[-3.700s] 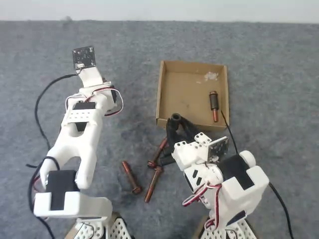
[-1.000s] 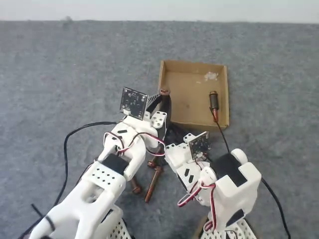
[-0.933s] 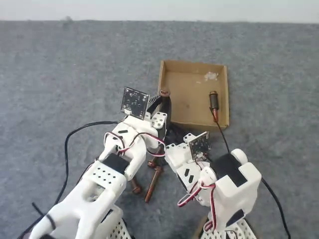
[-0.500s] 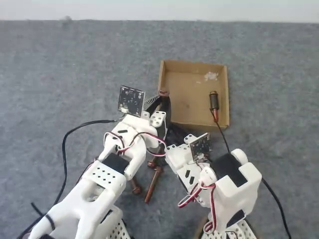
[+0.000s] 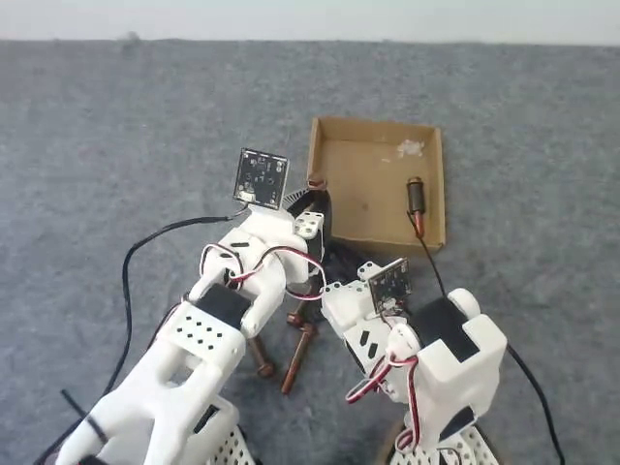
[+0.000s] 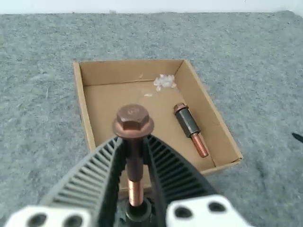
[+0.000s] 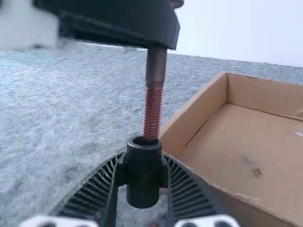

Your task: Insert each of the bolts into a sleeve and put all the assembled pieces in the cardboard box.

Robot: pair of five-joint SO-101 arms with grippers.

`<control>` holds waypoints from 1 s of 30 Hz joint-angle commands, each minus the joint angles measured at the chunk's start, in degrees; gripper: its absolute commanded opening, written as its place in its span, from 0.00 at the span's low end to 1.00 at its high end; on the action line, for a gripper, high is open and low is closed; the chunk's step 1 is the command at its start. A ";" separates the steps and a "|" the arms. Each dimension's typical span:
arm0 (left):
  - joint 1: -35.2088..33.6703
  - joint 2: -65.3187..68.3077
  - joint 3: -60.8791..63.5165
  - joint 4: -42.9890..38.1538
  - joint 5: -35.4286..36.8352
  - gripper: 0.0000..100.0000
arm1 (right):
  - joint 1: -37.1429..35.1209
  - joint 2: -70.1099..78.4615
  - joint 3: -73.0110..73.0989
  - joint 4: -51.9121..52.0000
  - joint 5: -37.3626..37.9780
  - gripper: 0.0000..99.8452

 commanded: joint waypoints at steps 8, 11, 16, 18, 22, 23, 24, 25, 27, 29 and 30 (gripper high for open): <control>0.18 -0.18 -2.51 0.70 0.62 0.02 | 1.01 -0.48 -0.53 -1.36 0.79 0.01; 0.18 -1.23 -3.21 0.88 0.62 0.02 | 1.01 -0.48 -0.53 -1.36 0.79 0.01; 0.53 -9.05 -0.92 2.20 0.62 0.02 | 1.01 -0.48 -0.53 -1.36 0.79 0.01; 0.53 -11.52 0.40 2.46 0.62 0.02 | 1.01 -0.48 -0.53 -1.36 0.79 0.01; 0.44 -12.40 1.01 2.46 0.62 0.02 | 1.01 -0.48 -0.53 -1.36 0.79 0.01; 0.44 -11.96 1.01 2.37 0.62 0.02 | 1.01 -0.48 -0.53 -1.36 0.79 0.01; 0.44 -11.34 0.92 2.37 0.62 0.02 | 1.01 -0.48 -0.53 -1.36 0.79 0.01; 0.44 -10.81 0.75 2.37 0.62 0.02 | 1.01 -0.48 -0.53 -1.36 0.79 0.01; 0.44 -9.76 0.75 2.29 0.62 0.02 | 1.01 -0.48 -0.53 -1.36 0.79 0.01; 0.44 -9.14 0.75 2.29 0.62 0.02 | 1.01 -0.48 -0.53 -1.36 0.79 0.01; 0.44 -8.88 0.66 2.29 0.62 0.02 | 1.01 -0.48 -0.53 -1.36 0.79 0.01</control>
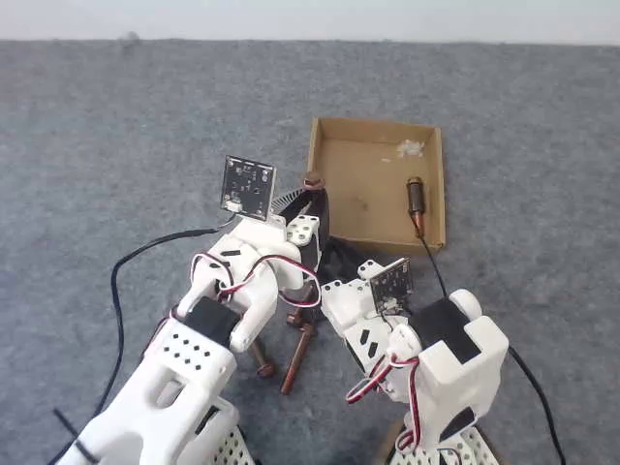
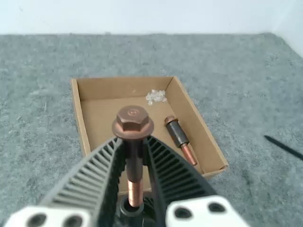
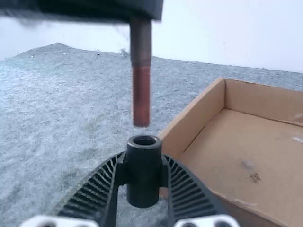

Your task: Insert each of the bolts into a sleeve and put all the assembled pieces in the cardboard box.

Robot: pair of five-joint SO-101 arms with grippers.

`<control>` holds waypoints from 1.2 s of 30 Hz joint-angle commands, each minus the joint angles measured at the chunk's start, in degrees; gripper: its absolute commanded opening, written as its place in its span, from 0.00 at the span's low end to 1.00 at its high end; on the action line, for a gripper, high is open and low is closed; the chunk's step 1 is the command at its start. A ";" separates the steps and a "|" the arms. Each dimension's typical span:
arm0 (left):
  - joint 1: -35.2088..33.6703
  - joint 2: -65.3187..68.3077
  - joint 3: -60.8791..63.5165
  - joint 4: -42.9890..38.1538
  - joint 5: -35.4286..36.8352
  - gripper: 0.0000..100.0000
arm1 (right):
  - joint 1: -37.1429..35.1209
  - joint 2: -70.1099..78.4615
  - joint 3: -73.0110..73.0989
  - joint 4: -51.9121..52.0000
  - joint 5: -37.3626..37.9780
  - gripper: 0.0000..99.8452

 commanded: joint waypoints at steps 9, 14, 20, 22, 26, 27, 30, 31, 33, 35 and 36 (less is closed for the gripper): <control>0.26 0.70 -1.10 0.00 0.18 0.02 | 0.84 -0.40 -0.44 -1.36 0.79 0.01; 0.26 0.88 -0.75 0.00 0.18 0.02 | 0.84 -0.48 -0.18 -1.71 0.79 0.01; 0.26 0.88 -0.13 0.09 0.18 0.02 | 0.84 -0.75 0.09 -1.71 0.79 0.01; 0.35 0.88 -0.13 0.09 0.18 0.02 | 0.84 -0.84 0.09 -1.71 0.79 0.01; 0.53 1.14 0.31 0.09 0.18 0.02 | 1.27 -0.84 0.09 -1.80 0.79 0.01; 1.14 1.85 0.31 0.00 0.18 0.02 | 1.63 -0.92 0.09 -1.80 0.79 0.01; 2.29 6.15 -0.48 -0.44 0.18 0.02 | 1.71 -0.92 0.09 -2.51 0.79 0.01; 2.29 7.74 -1.36 -0.88 0.18 0.02 | 1.71 -0.84 0.18 -2.95 0.79 0.01; 2.11 10.29 -2.95 -0.97 0.18 0.02 | 1.71 -0.75 0.18 -3.12 0.79 0.01; 2.11 11.52 -3.65 -0.88 0.18 0.02 | 1.71 -0.75 0.18 -3.03 0.79 0.01; 2.11 11.52 -3.65 -0.88 0.18 0.02 | 1.71 -0.75 0.18 -3.03 0.79 0.01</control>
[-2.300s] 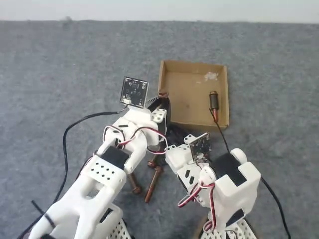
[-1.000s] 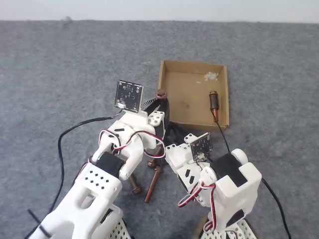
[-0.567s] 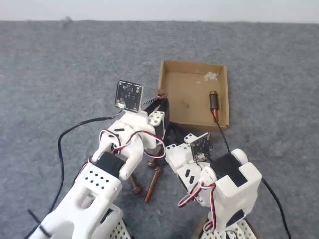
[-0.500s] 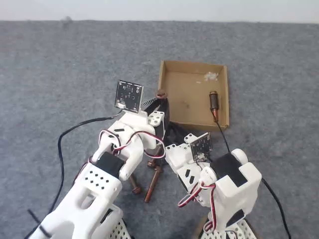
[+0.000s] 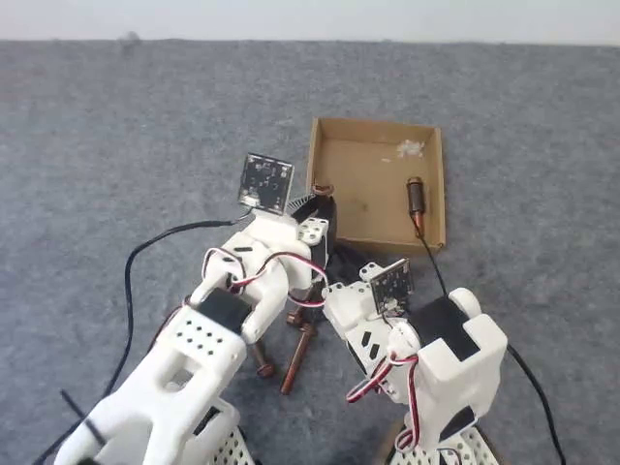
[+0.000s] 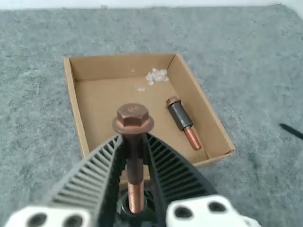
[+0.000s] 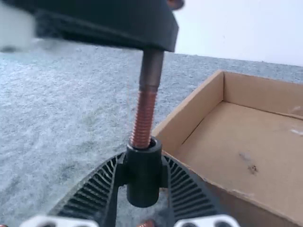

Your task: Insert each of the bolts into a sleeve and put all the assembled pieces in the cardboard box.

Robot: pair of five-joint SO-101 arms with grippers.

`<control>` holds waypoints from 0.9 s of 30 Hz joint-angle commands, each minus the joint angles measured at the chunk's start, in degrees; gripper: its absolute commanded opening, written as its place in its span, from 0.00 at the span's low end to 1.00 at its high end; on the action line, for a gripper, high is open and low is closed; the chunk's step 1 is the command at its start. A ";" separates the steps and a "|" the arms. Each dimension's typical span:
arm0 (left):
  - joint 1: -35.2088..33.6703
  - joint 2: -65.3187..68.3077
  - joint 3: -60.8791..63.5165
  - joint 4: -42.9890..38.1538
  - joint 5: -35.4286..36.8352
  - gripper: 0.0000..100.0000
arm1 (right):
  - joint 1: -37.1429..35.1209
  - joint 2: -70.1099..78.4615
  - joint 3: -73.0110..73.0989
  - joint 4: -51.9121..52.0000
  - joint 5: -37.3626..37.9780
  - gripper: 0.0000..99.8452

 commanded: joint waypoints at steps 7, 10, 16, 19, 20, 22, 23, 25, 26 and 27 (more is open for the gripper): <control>0.70 1.93 -2.07 1.93 0.44 0.02 | 1.45 -0.92 -0.35 -2.95 0.70 0.01; 0.35 -0.44 -1.45 1.58 0.44 0.02 | 1.45 -0.92 -0.35 -3.03 0.70 0.01; -0.09 -2.11 2.86 -3.60 0.44 0.02 | 1.45 -0.92 -0.26 -3.03 0.70 0.01; -0.09 -2.46 3.38 -3.34 0.18 0.02 | 1.45 -0.92 -0.26 -2.86 0.70 0.01; -0.18 -2.37 3.47 -3.16 0.09 0.02 | 1.45 -1.01 -0.26 -2.68 0.70 0.01; -0.18 -2.37 3.47 -1.41 -1.14 0.02 | 1.45 -1.01 -0.26 -2.59 0.70 0.01; -0.09 -2.46 3.47 -0.53 -2.73 0.02 | 1.45 -1.01 -0.26 -2.59 0.70 0.01; -0.09 -2.46 3.47 0.62 -5.27 0.02 | 1.80 -1.01 -0.35 -2.59 0.70 0.01; -0.09 -2.46 3.47 0.70 -6.07 0.02 | 2.33 -1.01 -0.44 -2.59 0.70 0.01; -0.09 -2.46 3.82 0.79 -6.33 0.02 | 2.59 -1.10 -0.62 -2.59 0.70 0.01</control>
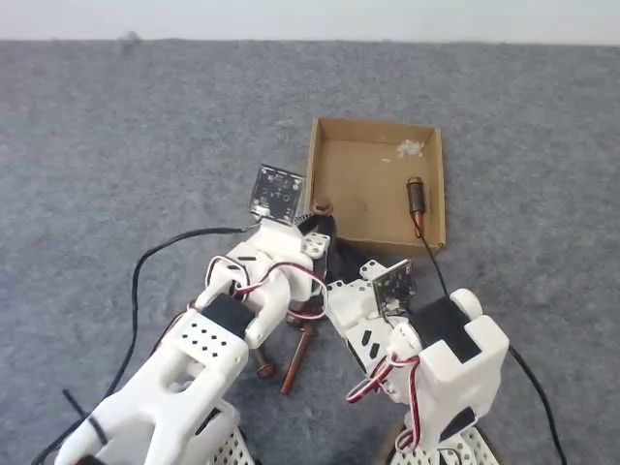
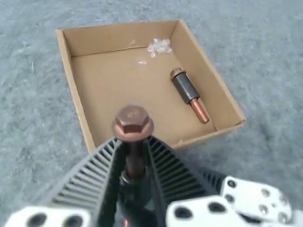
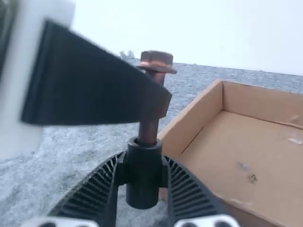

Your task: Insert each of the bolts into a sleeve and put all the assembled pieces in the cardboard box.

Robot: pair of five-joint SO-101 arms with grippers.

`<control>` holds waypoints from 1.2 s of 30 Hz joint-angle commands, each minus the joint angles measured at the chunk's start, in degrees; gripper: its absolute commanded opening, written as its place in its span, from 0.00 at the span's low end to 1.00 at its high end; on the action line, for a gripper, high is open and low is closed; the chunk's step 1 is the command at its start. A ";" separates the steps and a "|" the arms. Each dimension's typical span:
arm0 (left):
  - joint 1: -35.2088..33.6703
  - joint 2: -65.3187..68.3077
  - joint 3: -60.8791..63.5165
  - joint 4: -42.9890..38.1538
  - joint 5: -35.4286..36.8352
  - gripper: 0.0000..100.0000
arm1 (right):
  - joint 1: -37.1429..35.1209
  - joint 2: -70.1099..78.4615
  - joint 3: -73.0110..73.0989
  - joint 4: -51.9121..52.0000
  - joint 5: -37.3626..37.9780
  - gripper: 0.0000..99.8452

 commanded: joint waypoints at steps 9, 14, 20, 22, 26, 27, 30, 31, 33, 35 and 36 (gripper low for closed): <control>-0.44 -2.46 1.98 -1.67 -3.16 0.02 | 2.42 -1.01 -0.88 -1.45 0.79 0.01; -0.44 -2.46 4.97 -5.36 -3.16 0.14 | 2.42 -1.01 -0.88 -1.45 0.79 0.01; -0.70 -2.46 5.41 -5.10 -2.81 0.36 | 2.42 -1.01 -0.97 -1.36 0.79 0.01; -0.88 -2.46 5.41 -5.10 -2.81 0.37 | 2.42 -1.01 -0.97 -1.36 0.79 0.01; -0.88 -2.55 5.05 -5.10 -2.81 0.37 | 2.42 -1.01 -0.97 -1.36 0.79 0.01; -0.88 -2.55 5.05 -5.19 -2.81 0.37 | 2.42 -1.01 -0.97 -1.36 0.79 0.01; -0.88 -2.64 4.35 -5.10 -2.73 0.37 | 2.42 -0.92 -1.05 -1.36 0.79 0.01; -0.97 -2.64 3.82 -5.10 -2.73 0.37 | 2.42 -0.92 -1.05 -1.36 0.79 0.01; -0.97 -2.64 3.03 -5.10 -2.64 0.37 | 2.42 -0.92 -1.05 -1.36 0.79 0.01; -0.97 -2.64 2.51 -5.10 -2.20 0.37 | 2.42 -0.92 -1.05 -1.36 0.79 0.01; -1.05 -2.64 2.42 -5.10 -1.32 0.37 | 2.42 -0.92 -1.05 -1.36 0.79 0.01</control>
